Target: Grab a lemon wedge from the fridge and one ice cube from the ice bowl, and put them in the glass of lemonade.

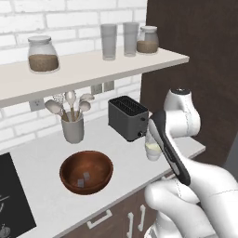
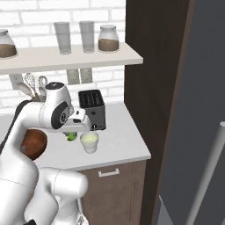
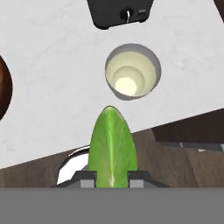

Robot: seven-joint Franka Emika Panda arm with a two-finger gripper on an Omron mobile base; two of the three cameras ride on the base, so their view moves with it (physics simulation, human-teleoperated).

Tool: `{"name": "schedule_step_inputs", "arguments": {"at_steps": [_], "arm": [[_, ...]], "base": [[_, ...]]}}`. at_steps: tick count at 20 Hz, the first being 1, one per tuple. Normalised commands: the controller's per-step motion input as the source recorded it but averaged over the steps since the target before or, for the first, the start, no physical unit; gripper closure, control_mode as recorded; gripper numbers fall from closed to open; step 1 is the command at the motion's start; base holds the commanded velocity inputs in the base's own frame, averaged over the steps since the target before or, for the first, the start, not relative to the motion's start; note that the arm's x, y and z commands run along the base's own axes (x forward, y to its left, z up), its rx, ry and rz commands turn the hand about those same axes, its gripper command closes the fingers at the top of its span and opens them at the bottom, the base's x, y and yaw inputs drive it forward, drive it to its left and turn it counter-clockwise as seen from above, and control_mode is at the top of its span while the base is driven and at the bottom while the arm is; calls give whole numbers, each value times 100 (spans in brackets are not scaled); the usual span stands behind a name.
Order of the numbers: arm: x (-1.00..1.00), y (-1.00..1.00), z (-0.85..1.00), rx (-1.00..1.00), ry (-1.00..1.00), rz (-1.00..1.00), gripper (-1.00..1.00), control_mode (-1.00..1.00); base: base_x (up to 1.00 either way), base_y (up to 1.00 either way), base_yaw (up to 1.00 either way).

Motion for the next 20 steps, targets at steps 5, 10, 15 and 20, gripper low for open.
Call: {"name": "schedule_step_inputs", "arguments": {"at_steps": [5, 10, 15, 20], "arm": [[47, -4, -45, 0, 0, -6, 100, -100], [75, 0, -4, 1, 0, -5, 100, -100], [40, -10, -1, 3, 0, -2, 100, -100], [1, -6, -6, 0, 0, 0, 100, -100]], "base": [[0, 0, 0], [0, 0, 0], [0, 0, 0], [0, 0, 0]]}}
